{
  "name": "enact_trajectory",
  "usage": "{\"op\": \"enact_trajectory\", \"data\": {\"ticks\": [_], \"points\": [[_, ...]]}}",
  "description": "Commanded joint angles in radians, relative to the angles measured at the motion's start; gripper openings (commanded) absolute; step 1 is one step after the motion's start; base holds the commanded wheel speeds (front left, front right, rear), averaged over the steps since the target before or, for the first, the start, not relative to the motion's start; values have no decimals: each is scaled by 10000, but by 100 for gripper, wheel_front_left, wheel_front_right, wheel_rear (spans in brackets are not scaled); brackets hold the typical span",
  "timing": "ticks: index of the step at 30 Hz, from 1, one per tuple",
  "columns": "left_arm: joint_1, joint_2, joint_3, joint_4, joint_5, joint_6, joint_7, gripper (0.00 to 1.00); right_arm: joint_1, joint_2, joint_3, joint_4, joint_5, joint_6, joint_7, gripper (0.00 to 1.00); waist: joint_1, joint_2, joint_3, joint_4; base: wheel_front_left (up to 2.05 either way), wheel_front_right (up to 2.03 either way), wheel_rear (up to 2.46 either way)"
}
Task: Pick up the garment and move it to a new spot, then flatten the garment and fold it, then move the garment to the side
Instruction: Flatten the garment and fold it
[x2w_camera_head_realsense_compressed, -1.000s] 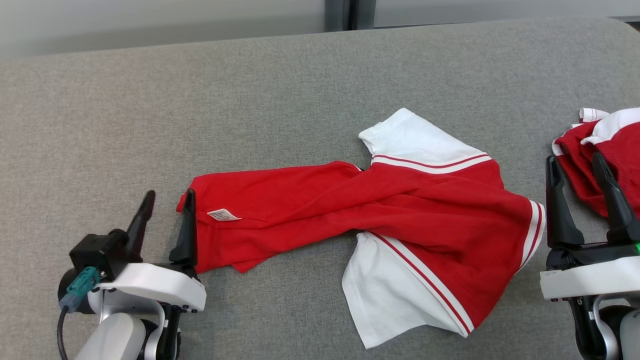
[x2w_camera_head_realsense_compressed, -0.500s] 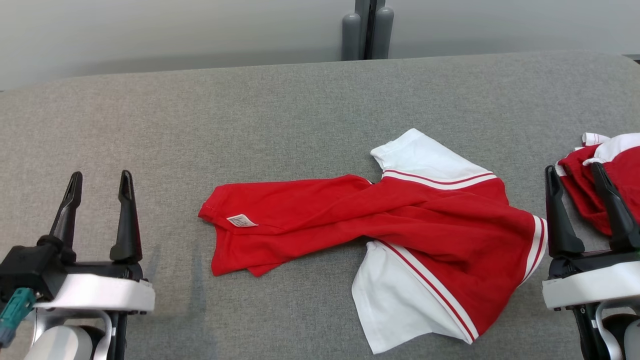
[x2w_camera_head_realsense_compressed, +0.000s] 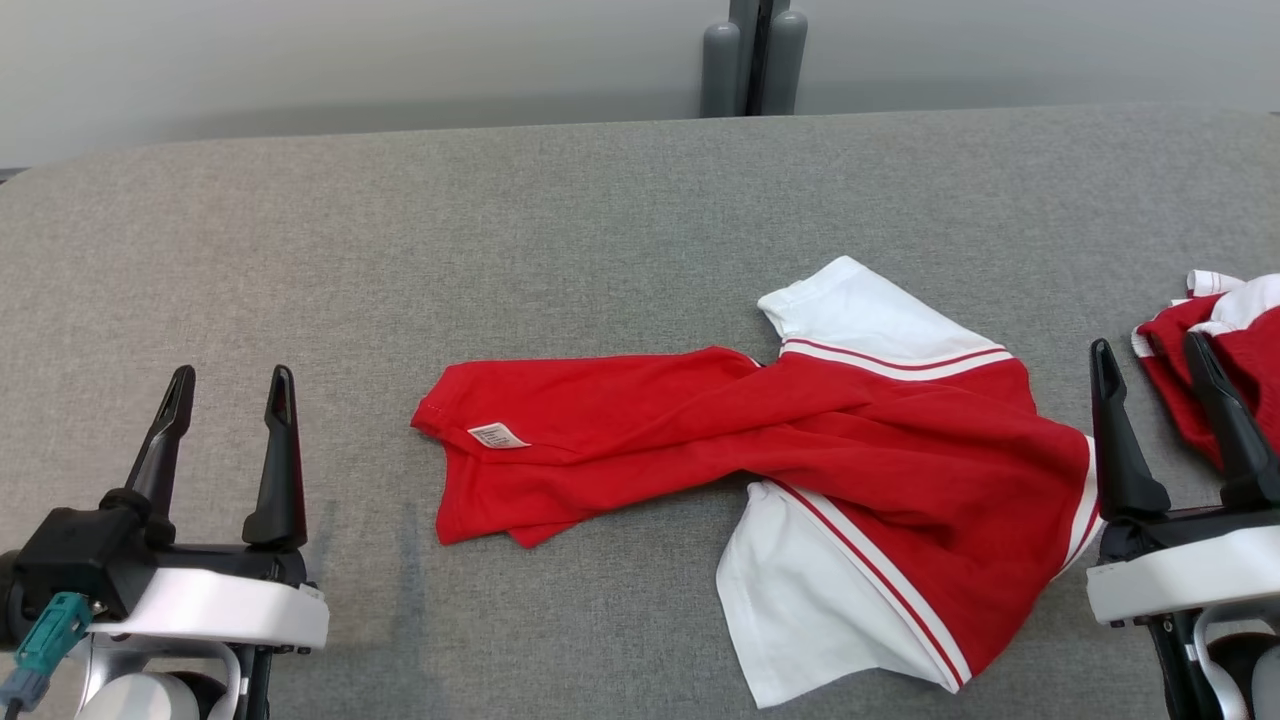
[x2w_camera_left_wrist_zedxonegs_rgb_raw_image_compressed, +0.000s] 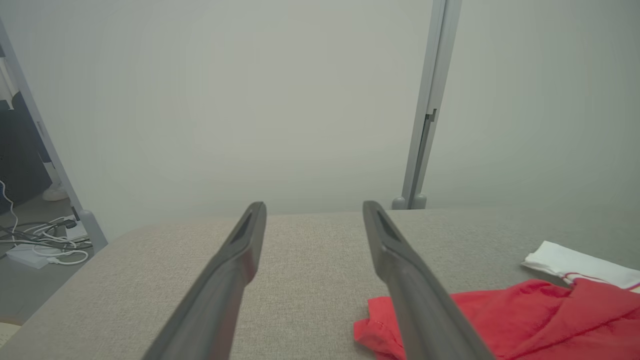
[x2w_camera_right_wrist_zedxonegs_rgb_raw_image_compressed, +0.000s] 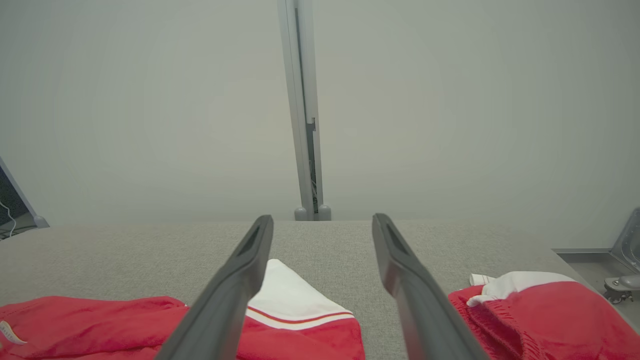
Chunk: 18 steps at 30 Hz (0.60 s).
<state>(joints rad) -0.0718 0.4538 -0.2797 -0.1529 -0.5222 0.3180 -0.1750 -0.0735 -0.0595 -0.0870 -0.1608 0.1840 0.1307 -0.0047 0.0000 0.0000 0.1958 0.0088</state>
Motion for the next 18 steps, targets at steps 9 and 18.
{"op": "enact_trajectory", "data": {"ticks": [9, 18], "points": [[-686, -129, -96, -84, 18, -83, -16, 100, -946, -418, -251, 215, 280, 4, 199, 100, 0, 0, 398, 581, 0, 0, 0], [-1416, -416, -357, 139, -2, -320, -158, 100, -2986, -1616, -403, 2643, 1172, 5, 335, 100, 0, 0, 1142, 1216, 0, 0, 0]]}}
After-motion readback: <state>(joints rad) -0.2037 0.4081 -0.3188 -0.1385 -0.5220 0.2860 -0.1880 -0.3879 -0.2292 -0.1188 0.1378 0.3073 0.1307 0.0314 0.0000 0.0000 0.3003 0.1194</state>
